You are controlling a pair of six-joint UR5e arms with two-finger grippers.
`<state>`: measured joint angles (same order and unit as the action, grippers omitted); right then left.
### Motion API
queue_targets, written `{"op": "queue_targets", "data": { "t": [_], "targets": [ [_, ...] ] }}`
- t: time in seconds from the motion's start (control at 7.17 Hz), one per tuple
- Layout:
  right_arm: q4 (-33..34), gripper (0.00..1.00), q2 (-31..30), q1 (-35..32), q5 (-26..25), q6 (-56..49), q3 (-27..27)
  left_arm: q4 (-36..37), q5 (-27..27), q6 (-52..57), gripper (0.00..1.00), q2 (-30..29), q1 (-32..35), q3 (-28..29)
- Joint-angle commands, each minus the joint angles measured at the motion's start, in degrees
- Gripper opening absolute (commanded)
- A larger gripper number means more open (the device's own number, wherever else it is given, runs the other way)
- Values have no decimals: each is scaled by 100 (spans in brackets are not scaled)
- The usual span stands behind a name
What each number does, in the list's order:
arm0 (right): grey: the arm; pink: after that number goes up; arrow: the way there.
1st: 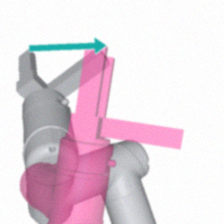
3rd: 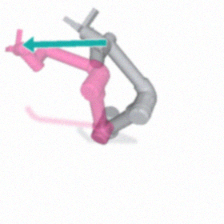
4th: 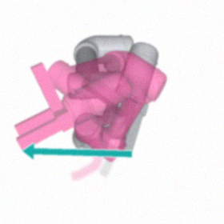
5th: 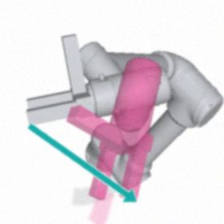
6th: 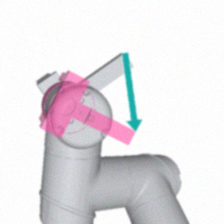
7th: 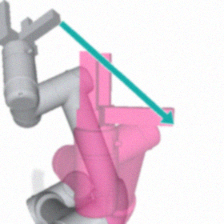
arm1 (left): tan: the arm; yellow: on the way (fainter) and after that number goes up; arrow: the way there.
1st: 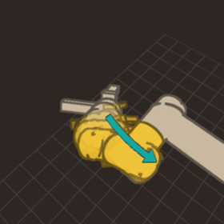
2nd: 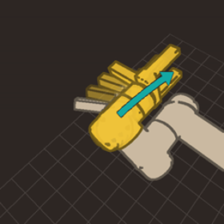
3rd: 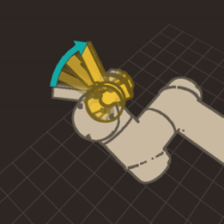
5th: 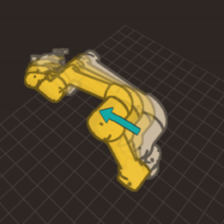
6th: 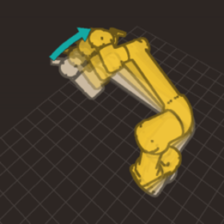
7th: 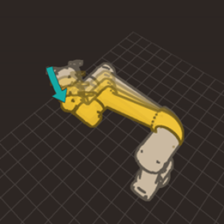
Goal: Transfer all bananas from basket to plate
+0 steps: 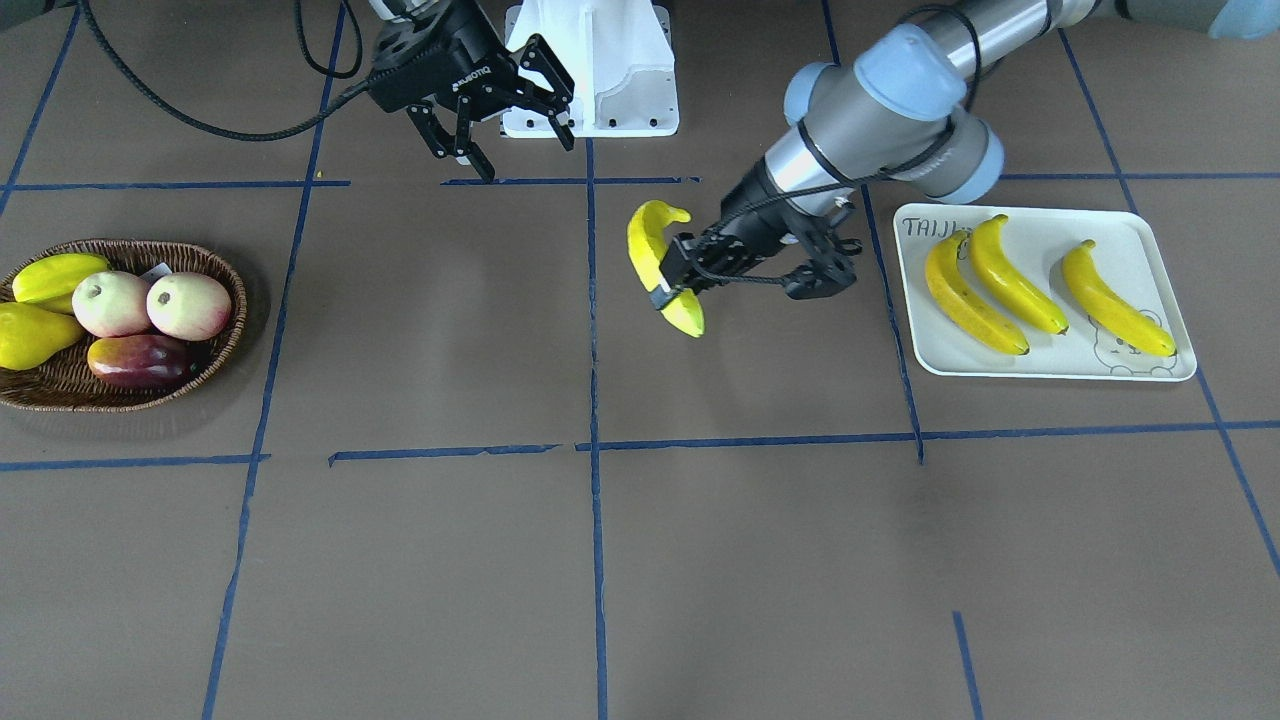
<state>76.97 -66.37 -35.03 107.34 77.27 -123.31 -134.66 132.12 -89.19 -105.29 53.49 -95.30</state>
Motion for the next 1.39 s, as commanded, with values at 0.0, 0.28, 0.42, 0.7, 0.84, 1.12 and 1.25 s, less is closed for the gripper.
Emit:
{"op": "queue_targets", "data": {
  "t": [0.0, 0.28, 0.42, 0.7, 0.84, 1.12, 1.25],
  "targets": [
    [11, 100, -262, -869, 959, -124, -9, 19, 297, 1190, 0, 1575, 713, -243],
    [133, 100, -725, -1390, 1210, -735, 9, 19, 245, 2042, 0, 2291, 996, -296],
    [621, 100, -832, -1645, 1298, -1532, 0, 27, 235, 2176, 0, 2328, 997, -200],
    [1257, 100, -1174, -2259, 1360, -3149, 9, 28, 227, 2187, 97, 2346, 970, -173],
    [1468, 100, -1359, -2628, 1360, -3949, 61, 19, 157, 2187, 99, 2346, 979, -173],
    [1707, 100, -1413, -3270, 1595, -5226, 559, 53, 147, 2561, 100, 2293, 1023, -112],
    [1707, 100, -1439, -3769, 2102, -5936, 954, 97, 182, 2869, 100, 2258, 1284, -51]
  ]
}}
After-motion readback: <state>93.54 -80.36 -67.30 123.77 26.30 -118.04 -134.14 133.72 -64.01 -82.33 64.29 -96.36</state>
